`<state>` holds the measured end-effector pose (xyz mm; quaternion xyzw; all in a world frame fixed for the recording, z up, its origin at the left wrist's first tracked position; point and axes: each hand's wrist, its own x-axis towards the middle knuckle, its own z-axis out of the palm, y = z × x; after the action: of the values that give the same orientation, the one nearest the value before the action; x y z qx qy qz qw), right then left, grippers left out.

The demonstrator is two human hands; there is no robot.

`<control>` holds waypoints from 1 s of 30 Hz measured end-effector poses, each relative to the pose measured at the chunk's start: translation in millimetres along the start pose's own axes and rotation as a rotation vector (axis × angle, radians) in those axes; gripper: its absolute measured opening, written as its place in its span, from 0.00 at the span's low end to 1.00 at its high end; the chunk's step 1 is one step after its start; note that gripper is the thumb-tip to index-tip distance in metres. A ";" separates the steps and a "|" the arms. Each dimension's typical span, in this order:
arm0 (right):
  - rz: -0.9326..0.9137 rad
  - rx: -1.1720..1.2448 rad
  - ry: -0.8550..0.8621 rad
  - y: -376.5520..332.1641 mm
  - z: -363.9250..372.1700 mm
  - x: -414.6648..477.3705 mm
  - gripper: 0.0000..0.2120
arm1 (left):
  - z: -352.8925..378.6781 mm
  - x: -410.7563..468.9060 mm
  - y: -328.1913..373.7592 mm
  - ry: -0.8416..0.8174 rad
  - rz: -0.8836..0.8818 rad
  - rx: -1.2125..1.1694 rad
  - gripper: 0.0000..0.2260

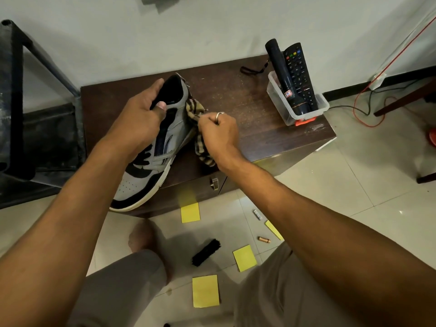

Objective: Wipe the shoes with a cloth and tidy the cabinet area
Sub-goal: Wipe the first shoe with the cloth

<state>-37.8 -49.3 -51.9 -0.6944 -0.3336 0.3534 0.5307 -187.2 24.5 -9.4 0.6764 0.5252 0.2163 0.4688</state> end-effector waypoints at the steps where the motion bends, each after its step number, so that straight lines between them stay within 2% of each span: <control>1: -0.008 0.026 0.053 -3.9 -0.5 1.8 0.14 | 0.3 -0.4 -0.6 -0.005 0.003 -0.001 0.23; 3: -0.019 0.071 0.136 -8.7 3.2 7.6 0.07 | 0.9 -1.2 -1.8 -0.011 0.004 0.009 0.23; 6: -0.021 0.029 0.039 -6.5 13.9 5.8 0.14 | 0.3 -0.4 -1.4 -0.012 0.011 0.024 0.24; 9: -0.018 -0.017 0.004 1.2 13.3 -5.1 0.11 | 0.1 -1.1 0.1 0.001 0.038 0.088 0.24; 11: 0.016 -0.035 -0.022 3.5 5.7 -6.7 0.09 | 5.1 -5.8 4.1 0.057 0.077 0.241 0.24; 13: -0.004 -0.039 0.027 4.3 1.0 -2.6 0.15 | 10.9 -11.0 5.5 0.138 0.118 0.442 0.25; 16: -0.027 0.012 0.116 -1.2 6.1 7.1 0.08 | 16.3 -11.5 4.1 0.163 0.133 0.608 0.26; 19: 0.025 -0.034 0.046 1.2 15.3 5.7 0.19 | 16.8 -10.4 3.8 0.158 0.135 0.586 0.26; 22: 0.061 -0.003 0.016 2.5 10.6 -3.9 0.09 | 17.6 -10.9 3.8 0.166 0.138 0.563 0.26; 25: 0.068 0.021 0.049 3.0 3.2 0.7 0.14 | 18.4 -11.1 5.3 0.163 0.135 0.556 0.26; 28: 0.028 0.060 0.121 -1.3 9.9 10.7 0.08 | 18.5 -12.2 3.8 0.163 0.145 0.562 0.27; 30: 0.034 0.061 0.068 5.7 15.2 14.6 0.17 | 18.6 -12.1 2.9 0.153 0.148 0.562 0.27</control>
<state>-42.4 -30.7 -62.4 -0.6950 -0.2927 0.3484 0.5568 -175.5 5.9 -13.1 0.7977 0.5478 0.1465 0.2053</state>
